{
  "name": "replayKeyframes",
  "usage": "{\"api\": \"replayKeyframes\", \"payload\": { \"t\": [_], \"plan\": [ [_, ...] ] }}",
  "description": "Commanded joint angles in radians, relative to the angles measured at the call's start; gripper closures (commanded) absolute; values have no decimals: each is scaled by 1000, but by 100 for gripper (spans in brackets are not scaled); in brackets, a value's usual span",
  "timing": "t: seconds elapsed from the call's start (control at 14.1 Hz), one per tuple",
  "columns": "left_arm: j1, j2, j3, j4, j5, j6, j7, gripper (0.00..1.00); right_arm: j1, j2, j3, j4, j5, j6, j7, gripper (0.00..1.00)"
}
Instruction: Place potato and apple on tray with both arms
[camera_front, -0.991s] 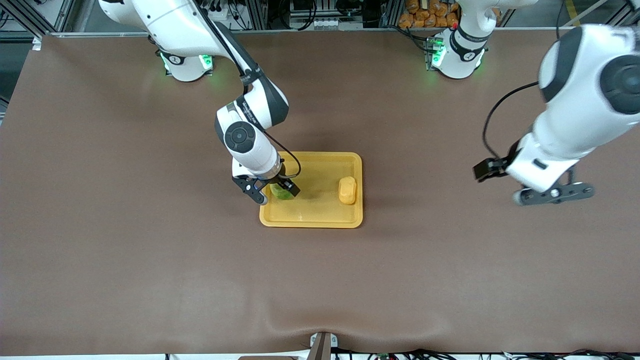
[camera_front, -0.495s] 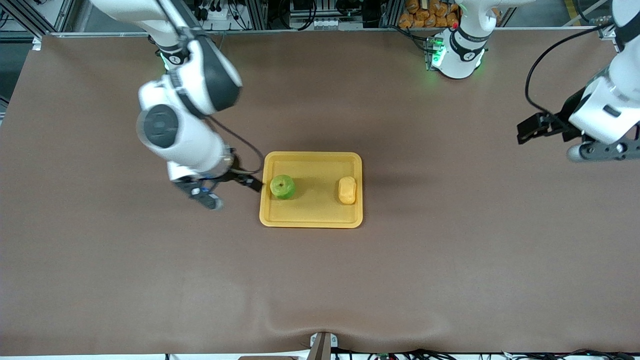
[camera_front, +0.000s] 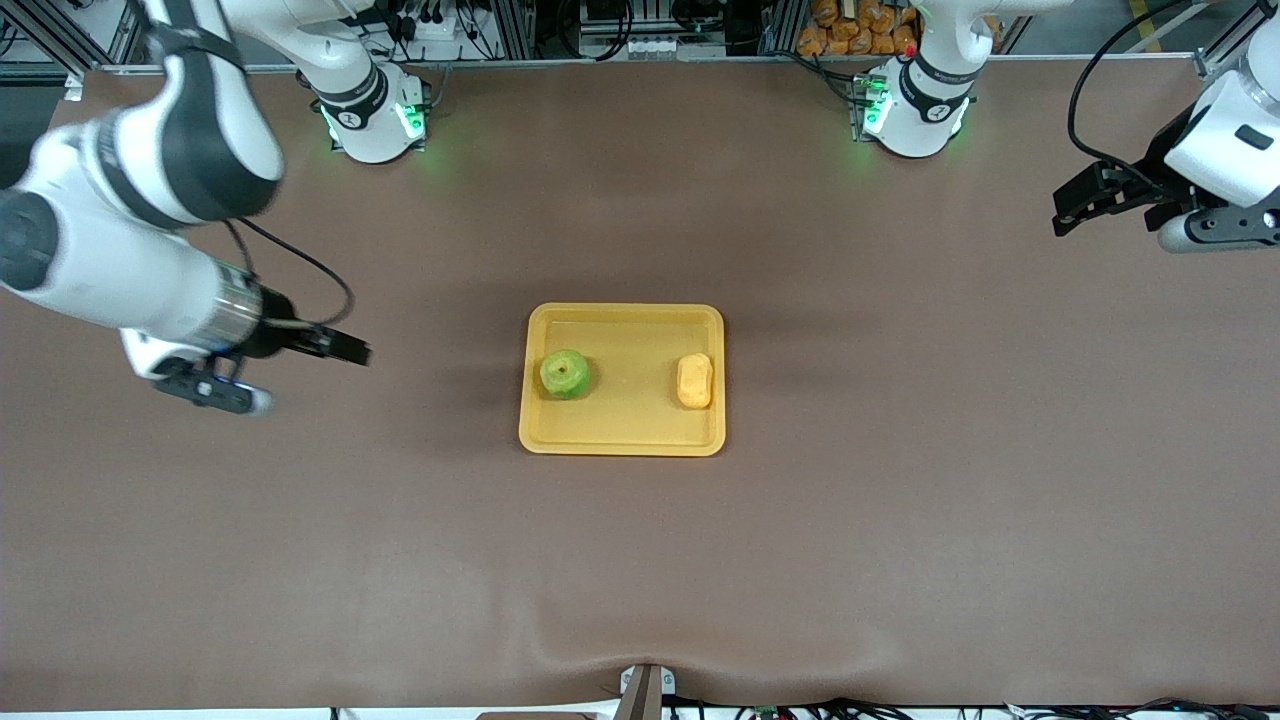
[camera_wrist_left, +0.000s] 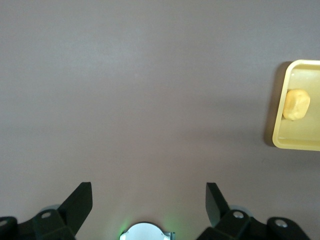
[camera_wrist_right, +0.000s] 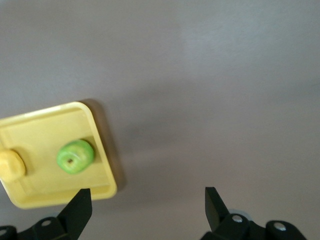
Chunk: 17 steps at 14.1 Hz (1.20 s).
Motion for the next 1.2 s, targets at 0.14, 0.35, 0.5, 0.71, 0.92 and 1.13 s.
{"api": "replayKeyframes", "payload": {
  "t": [0.14,0.35,0.5,0.71,0.92,1.13],
  "plan": [
    [-6,-15,8,1,-6,-19,7,0,-98,-153,16,-65,-30,-77,-183,0],
    [-6,-9,8,21,-4,-31,6,0,-141,-213,16,-35,-128,-146,-338,0],
    [-6,-9,8,23,-4,-31,1,0,-146,-210,16,53,-180,-212,-388,0],
    [-6,-8,13,37,-3,-34,1,0,-146,-211,16,94,-187,-277,-383,0],
    [-4,-3,16,55,-3,-39,6,0,-146,-211,16,114,-187,-306,-380,0],
    [-6,18,16,83,-1,-39,7,0,-151,-211,18,113,-187,-334,-380,0]
  ]
}}
